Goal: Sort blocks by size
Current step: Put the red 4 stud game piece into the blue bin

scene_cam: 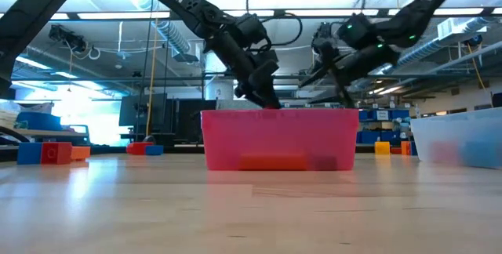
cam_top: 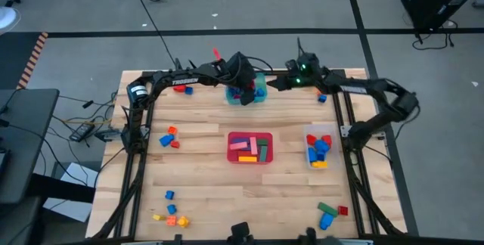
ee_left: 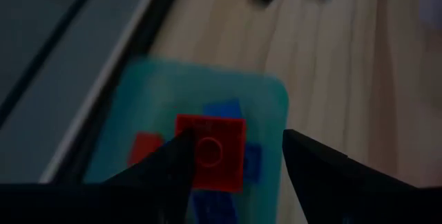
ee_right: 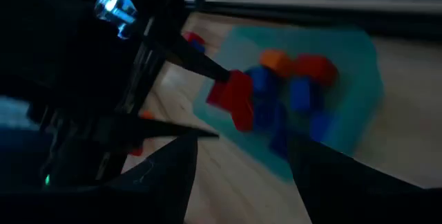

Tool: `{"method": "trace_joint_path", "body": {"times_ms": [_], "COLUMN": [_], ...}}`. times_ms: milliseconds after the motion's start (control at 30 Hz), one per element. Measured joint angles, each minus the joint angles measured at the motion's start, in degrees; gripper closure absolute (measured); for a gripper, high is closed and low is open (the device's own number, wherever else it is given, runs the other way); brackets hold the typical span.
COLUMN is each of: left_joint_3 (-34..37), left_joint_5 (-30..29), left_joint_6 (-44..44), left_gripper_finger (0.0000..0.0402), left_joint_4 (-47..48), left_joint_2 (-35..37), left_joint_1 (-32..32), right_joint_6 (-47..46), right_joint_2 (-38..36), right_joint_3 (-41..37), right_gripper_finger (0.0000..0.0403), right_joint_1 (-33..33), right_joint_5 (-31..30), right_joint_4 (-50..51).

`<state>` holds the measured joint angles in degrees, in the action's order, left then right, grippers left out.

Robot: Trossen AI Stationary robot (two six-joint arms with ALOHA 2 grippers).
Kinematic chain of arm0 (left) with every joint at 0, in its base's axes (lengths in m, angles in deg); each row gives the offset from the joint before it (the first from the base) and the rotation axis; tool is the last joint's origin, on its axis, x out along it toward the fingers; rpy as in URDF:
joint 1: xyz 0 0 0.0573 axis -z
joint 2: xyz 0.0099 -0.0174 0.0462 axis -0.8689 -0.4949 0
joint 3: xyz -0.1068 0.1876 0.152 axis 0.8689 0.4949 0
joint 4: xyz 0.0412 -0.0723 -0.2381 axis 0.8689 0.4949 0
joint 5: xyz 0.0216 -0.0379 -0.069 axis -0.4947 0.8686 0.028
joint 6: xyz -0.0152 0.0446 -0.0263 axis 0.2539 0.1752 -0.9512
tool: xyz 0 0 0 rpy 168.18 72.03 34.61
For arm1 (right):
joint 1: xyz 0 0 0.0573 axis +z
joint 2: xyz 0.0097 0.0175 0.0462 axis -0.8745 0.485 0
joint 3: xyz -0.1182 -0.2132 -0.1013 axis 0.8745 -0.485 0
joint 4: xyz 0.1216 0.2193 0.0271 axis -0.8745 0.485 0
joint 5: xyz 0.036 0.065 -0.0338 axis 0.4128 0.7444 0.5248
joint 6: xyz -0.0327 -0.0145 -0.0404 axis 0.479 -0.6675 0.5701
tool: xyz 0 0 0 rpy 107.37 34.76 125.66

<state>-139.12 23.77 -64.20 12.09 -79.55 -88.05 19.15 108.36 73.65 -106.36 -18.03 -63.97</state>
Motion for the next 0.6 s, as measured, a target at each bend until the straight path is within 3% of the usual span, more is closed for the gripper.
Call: {"method": "trace_joint_path", "body": {"times_ms": [133,400,600], "left_joint_3": [0.0,0.0,0.0], "left_joint_5": [-0.2,-1.77,-3.08], "left_joint_6": [-1.48,-4.83,-6.71], "left_gripper_finger": [0.0179,0.0179,0.0179], "left_joint_4": [-3.67,-6.31,-6.49], "left_joint_2": [0.0,0.0,0.0], "left_joint_1": [0.03,0.05,0.05], "right_joint_6": [5.4,20.9,26.97], "right_joint_2": [5.62,12.28,16.41], "right_joint_3": [7.41,20.52,25.65], "right_gripper_finger": [0.0166,0.0166,0.0166], "right_joint_1": [-1.82,-2.34,-0.23], "right_joint_5": [5.79,6.09,5.91], "right_joint_4": [2.68,19.82,24.03]}}
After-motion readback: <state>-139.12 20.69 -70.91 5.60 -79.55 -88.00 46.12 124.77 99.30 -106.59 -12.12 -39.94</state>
